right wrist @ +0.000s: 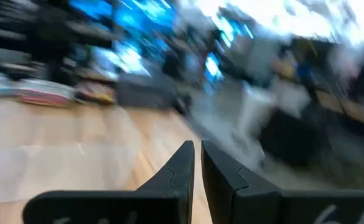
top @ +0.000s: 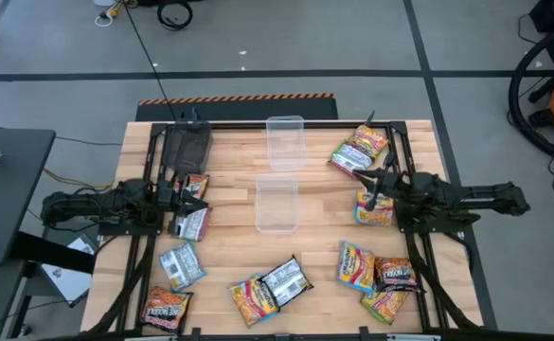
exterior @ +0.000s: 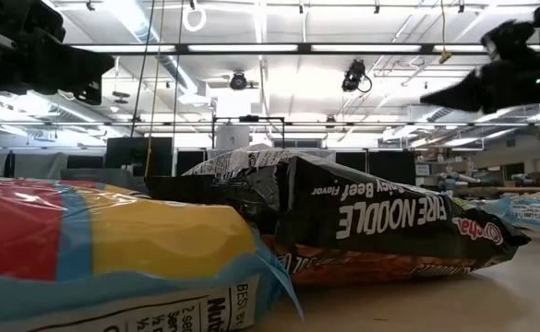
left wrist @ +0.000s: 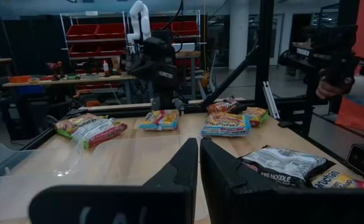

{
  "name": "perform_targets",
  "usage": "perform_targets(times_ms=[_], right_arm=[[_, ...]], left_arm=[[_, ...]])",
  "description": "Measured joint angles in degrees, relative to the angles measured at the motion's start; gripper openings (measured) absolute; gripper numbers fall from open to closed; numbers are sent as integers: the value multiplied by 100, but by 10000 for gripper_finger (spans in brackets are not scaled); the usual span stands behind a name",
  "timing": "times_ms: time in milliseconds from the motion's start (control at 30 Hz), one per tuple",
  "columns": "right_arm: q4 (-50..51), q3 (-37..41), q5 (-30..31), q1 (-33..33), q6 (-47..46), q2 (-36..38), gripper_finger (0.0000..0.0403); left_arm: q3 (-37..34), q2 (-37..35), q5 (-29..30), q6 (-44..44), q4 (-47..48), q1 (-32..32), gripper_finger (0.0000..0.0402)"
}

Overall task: Sort Maruchan noodles
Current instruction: Put the green noodle pack into the bottom transparent bin

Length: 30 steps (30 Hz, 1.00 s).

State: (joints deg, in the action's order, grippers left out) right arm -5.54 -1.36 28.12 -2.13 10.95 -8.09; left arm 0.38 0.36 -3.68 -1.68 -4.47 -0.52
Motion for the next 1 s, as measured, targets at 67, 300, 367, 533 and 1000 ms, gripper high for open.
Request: perform_targets(times_ms=[67,300,367,533,1000], right_arm=[[216,-180,597,-2,-873,-374,33],[1875,-1520,1037,-255,-3604,-1949,32],[2578,-1895,911,-418,-4567,-2385,36],[3265,-2262,258,-798,-5960,-3185,77],[3760,-2053,-292,-2060,-8637,-3868,180]], left_arm=[[0,0,0,1,0,-1,25],[0,0,0,-1,0,-1,25],[-1,0,0,1,0,1,25],[0,0,0,-1,0,0,25],[0,0,0,-1,0,1,25]])
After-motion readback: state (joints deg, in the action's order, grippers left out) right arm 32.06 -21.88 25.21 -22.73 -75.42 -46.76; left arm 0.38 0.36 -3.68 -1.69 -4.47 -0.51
